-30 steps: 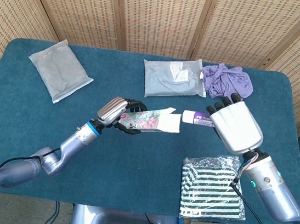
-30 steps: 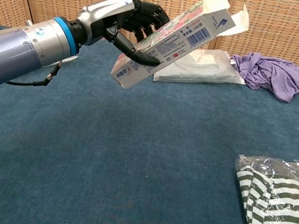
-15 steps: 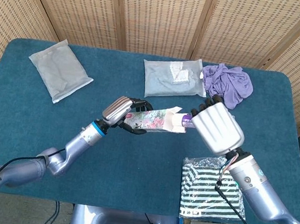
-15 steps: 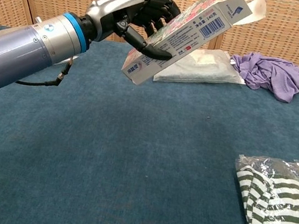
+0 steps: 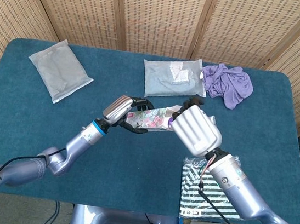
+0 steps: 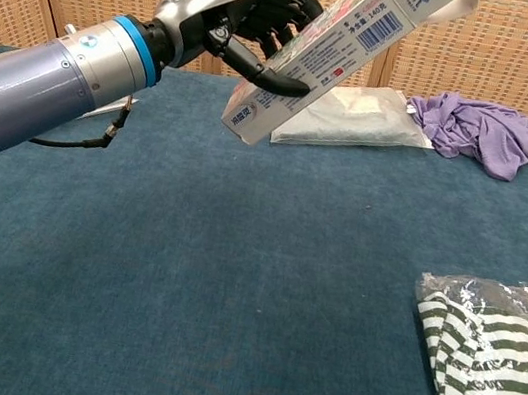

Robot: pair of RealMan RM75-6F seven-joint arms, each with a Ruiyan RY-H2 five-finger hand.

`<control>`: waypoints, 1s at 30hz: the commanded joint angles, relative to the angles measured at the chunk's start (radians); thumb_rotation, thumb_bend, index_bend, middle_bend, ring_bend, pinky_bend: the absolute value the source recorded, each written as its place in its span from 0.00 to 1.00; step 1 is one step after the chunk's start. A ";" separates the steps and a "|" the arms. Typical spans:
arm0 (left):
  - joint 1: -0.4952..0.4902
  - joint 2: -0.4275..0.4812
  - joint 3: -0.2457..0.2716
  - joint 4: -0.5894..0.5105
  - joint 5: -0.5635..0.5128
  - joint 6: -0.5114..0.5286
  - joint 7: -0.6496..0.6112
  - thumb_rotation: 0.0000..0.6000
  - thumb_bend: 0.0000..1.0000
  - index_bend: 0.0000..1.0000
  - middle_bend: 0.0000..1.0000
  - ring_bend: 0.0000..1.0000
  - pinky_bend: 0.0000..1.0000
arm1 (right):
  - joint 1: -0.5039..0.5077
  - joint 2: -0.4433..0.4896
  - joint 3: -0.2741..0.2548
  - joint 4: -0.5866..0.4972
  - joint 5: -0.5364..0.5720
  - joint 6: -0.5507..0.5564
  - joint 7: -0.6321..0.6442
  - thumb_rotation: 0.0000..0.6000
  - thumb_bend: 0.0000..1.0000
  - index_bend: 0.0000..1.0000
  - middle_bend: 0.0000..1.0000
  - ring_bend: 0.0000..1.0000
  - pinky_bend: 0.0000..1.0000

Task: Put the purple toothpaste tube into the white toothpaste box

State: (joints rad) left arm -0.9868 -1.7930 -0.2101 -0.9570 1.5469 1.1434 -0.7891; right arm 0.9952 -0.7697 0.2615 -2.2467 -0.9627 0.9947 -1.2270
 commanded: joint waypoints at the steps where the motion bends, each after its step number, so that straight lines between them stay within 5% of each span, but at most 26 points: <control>1: -0.001 0.001 0.003 -0.002 0.003 0.003 0.003 1.00 0.26 0.58 0.51 0.48 0.50 | 0.041 -0.028 -0.013 0.001 0.048 0.013 -0.048 1.00 0.62 0.64 0.65 0.50 0.45; 8: -0.002 0.001 0.002 -0.017 0.000 0.010 0.000 1.00 0.26 0.58 0.51 0.48 0.50 | 0.097 -0.056 -0.027 0.008 0.127 0.042 -0.102 1.00 0.62 0.64 0.63 0.50 0.45; 10: -0.004 -0.001 0.001 -0.019 -0.002 0.012 -0.003 1.00 0.26 0.58 0.51 0.48 0.50 | 0.107 -0.053 -0.034 0.000 0.139 0.049 -0.113 1.00 0.49 0.48 0.49 0.45 0.44; 11: -0.004 -0.002 -0.001 -0.020 -0.003 0.012 -0.004 1.00 0.26 0.58 0.51 0.48 0.50 | 0.109 -0.051 -0.037 -0.003 0.139 0.052 -0.117 1.00 0.31 0.30 0.31 0.33 0.39; 12: -0.004 -0.004 -0.002 -0.020 -0.005 0.014 -0.006 1.00 0.26 0.58 0.51 0.48 0.50 | 0.112 -0.046 -0.041 -0.008 0.137 0.057 -0.124 1.00 0.13 0.12 0.14 0.19 0.28; 14: -0.005 -0.008 -0.004 -0.019 -0.008 0.014 -0.010 1.00 0.26 0.59 0.51 0.48 0.50 | 0.115 -0.041 -0.046 -0.020 0.132 0.077 -0.135 1.00 0.00 0.00 0.00 0.01 0.07; 16: -0.007 -0.012 -0.005 -0.015 -0.011 0.011 -0.014 1.00 0.26 0.59 0.51 0.48 0.50 | 0.118 -0.039 -0.037 -0.035 0.107 0.101 -0.131 1.00 0.00 0.00 0.00 0.00 0.00; 30: 0.003 -0.015 0.001 0.008 -0.015 0.026 -0.035 1.00 0.26 0.59 0.51 0.48 0.50 | 0.016 0.053 -0.023 0.049 -0.055 0.191 0.052 1.00 0.00 0.00 0.00 0.00 0.00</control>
State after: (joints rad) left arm -0.9844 -1.8094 -0.2101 -0.9500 1.5322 1.1696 -0.8239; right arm 1.0385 -0.7403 0.2364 -2.2294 -1.0015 1.1755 -1.2192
